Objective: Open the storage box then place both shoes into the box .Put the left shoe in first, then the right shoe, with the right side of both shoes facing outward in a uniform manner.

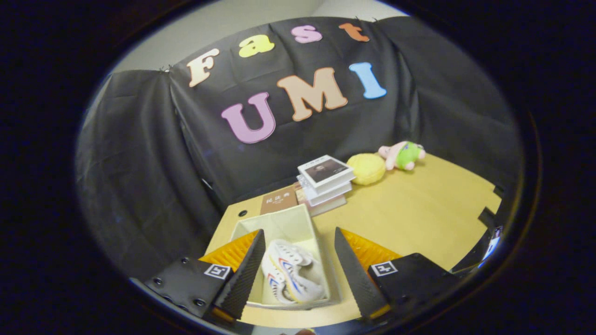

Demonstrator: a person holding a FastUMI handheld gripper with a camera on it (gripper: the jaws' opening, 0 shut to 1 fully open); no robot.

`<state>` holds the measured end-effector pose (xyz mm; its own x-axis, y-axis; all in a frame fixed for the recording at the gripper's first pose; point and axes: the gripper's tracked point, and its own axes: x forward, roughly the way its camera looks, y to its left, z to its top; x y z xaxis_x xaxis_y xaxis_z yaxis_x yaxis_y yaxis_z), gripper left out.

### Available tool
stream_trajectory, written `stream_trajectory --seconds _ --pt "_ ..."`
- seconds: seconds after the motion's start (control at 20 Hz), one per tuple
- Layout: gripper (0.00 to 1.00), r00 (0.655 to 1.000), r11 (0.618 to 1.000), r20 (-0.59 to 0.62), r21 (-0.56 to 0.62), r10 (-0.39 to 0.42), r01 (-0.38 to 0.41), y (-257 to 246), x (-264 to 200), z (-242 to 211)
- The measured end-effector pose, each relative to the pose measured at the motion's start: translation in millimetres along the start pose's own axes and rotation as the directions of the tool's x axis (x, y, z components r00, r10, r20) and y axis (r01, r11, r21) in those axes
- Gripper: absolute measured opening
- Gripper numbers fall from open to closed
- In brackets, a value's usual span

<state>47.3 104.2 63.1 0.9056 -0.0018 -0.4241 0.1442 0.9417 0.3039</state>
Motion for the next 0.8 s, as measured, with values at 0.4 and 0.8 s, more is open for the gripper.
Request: stream_trajectory --seconds 0.4,0.8 --pt "0.93 0.958 0.992 0.285 -0.123 0.016 0.020 -104 -30 28" --pt "0.93 0.846 0.960 0.456 -0.175 0.276 -0.218 -100 -45 30"
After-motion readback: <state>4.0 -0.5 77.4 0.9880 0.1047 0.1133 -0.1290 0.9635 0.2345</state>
